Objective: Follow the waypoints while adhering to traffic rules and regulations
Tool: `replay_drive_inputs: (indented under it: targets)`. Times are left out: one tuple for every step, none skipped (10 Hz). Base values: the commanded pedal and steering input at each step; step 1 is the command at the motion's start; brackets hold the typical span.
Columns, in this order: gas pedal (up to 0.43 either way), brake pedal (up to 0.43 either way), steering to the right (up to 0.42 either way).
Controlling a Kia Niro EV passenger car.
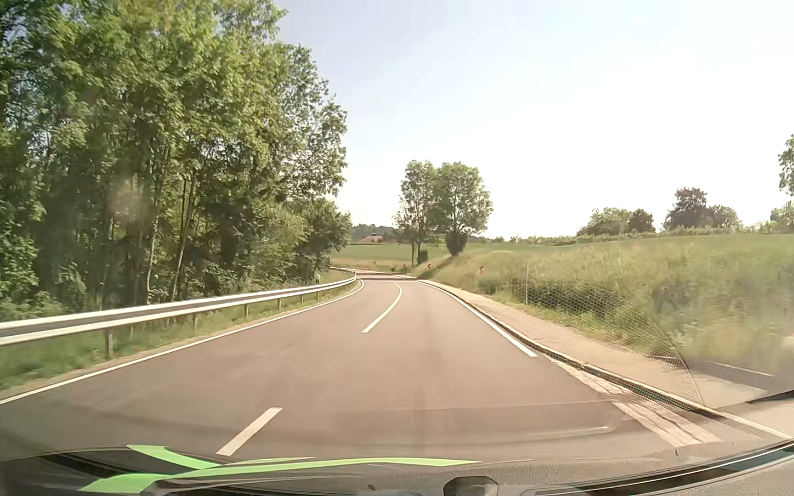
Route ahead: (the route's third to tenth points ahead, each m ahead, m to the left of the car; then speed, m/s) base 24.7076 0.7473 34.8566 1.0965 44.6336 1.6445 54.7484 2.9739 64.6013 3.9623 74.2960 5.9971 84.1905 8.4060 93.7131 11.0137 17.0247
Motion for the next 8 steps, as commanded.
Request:
replay_drive_inputs:
  targets:
    - [0.110,0.000,-0.002]
    - [0.118,0.000,-0.003]
    - [0.110,0.000,-0.003]
    - [0.098,0.000,-0.003]
    - [0.059,0.000,-0.003]
    - [0.047,0.000,-0.004]
    - [0.047,0.000,-0.004]
    - [0.047,0.000,-0.004]
